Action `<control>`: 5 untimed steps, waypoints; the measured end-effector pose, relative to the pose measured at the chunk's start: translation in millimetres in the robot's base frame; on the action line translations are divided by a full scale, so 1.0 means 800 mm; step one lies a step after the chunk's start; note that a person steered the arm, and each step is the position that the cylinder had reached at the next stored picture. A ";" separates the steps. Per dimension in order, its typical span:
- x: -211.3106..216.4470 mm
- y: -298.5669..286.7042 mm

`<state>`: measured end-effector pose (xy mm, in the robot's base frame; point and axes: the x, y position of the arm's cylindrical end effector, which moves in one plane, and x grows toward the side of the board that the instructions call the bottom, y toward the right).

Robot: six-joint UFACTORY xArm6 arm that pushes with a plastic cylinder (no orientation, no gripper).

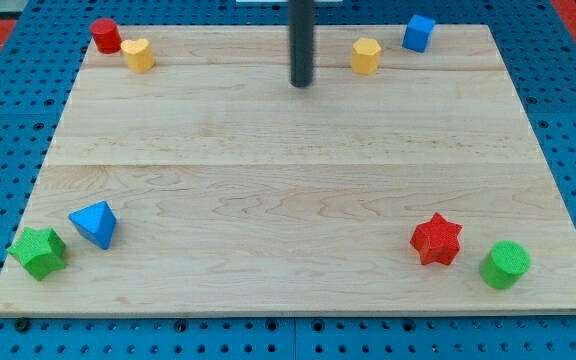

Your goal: Place the arm right to the green circle

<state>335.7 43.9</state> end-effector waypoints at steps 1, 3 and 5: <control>0.104 0.105; 0.212 0.252; 0.302 0.304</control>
<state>577.5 287.4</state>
